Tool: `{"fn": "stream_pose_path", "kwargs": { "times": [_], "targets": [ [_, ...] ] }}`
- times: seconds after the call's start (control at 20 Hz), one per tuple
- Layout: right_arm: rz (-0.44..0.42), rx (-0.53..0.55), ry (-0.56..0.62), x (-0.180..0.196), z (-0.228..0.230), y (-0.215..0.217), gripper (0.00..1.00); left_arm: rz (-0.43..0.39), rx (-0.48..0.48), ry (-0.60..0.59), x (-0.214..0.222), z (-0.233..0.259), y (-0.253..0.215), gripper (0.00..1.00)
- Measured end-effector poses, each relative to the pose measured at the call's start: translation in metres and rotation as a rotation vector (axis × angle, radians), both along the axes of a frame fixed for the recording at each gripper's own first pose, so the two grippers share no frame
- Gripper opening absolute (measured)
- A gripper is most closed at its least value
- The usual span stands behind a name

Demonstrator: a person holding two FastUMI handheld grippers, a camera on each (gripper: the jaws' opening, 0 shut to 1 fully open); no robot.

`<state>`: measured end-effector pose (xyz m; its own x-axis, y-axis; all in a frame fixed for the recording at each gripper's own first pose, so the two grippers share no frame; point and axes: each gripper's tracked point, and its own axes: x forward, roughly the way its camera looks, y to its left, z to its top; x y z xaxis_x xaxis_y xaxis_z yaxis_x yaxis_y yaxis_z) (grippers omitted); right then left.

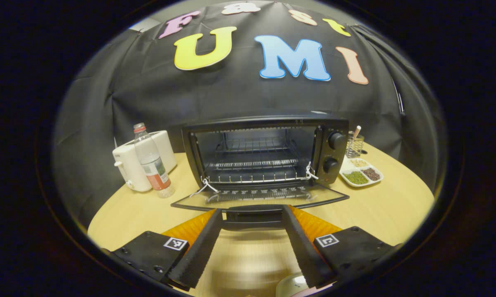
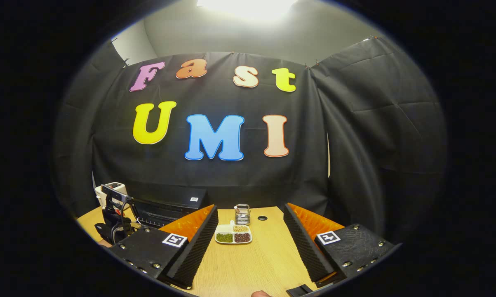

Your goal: Open the electric oven with the left hand, put the food in, and close the electric oven.

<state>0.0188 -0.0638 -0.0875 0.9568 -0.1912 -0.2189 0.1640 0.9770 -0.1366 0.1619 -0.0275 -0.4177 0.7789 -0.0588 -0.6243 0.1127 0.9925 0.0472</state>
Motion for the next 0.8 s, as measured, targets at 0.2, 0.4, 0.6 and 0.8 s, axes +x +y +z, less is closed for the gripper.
{"fn": "stream_pose_path", "kwargs": {
  "times": [0.2, 0.4, 0.6, 0.8],
  "targets": [
    [0.037, 0.040, 0.003, -0.001, -0.005, 0.007, 0.98, 0.003, -0.003, 0.041, -0.021, -0.012, 0.002, 1.00],
    [0.100, 0.096, 0.047, 0.006, -0.019, 0.023, 0.99, 0.020, -0.011, -0.016, -0.030, 0.021, 0.010, 0.97],
    [0.210, 0.173, 0.082, 0.016, -0.033, 0.051, 0.98, 0.048, -0.024, -0.146, -0.030, 0.092, 0.028, 0.97],
    [0.352, 0.248, 0.199, 0.016, -0.062, 0.088, 0.98, 0.089, -0.012, -0.282, -0.040, 0.171, 0.061, 0.91]
  ]
}}
